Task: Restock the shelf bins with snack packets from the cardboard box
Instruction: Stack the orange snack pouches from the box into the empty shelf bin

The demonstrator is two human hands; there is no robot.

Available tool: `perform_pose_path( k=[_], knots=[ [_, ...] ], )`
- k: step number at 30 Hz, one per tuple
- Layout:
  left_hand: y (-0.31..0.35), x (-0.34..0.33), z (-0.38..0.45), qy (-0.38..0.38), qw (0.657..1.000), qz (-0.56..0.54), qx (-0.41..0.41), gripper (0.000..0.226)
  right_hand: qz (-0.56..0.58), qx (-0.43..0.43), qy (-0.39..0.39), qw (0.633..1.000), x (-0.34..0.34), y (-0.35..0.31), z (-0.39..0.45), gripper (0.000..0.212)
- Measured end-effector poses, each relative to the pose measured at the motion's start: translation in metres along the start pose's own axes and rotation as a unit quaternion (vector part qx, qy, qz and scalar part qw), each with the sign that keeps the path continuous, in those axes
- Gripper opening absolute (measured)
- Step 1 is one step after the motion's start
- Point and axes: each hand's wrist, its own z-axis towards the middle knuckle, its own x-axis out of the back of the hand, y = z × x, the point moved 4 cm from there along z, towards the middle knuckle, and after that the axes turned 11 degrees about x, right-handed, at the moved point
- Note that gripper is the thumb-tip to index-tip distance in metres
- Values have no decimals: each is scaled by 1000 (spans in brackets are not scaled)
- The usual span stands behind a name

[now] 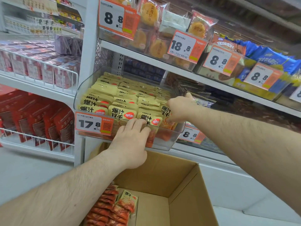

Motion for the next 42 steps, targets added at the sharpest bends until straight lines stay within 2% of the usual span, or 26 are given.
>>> perform_pose_path(
  k=[4,6,11,15,20,27,31,33,35,36,37,39,41,42],
  knots=[
    [0,-1,-1,-3,1000,-3,-1,62,-77,28,-7,997,-9,-7,-1,55],
    [0,-2,-1,-3,1000,-5,-2,61,-85,33,7,996,-10,-10,0,60],
    [-4,-4,0,-7,1000,-21,-7,58,-135,54,75,987,-5,-15,-2,44],
    [-6,-4,-1,-5,1000,-27,-12,56,-142,38,88,985,-12,-18,-5,35],
    [-6,-4,-1,-4,1000,-21,-13,56,-168,52,99,979,-10,-23,-4,13],
    [-7,-5,0,1,1000,-13,-20,55,-182,31,123,975,-20,-17,-6,15],
    [-8,-3,-4,38,998,-46,-35,50,-136,2,119,983,-15,-12,-9,38],
    [-13,-4,-8,61,996,-59,-38,46,-120,-22,197,973,-9,-11,-22,36],
    [-23,-14,-11,26,997,-69,-16,45,-116,-11,345,931,-8,-23,-47,21],
    [-30,-22,-12,-15,997,-72,3,44,-89,15,429,899,-13,-34,-62,15],
    [-37,-32,-14,-63,995,-75,24,44,-43,50,479,875,-24,-49,-75,9],
    [-50,-52,-17,-145,984,-81,61,44,68,101,472,873,-62,-82,-86,1],
    [-59,-67,-21,-195,974,-82,85,44,182,107,384,899,-117,-117,-81,4],
    [-61,-74,-22,-212,970,-80,92,44,231,98,307,918,-148,-134,-74,6]
  ],
)
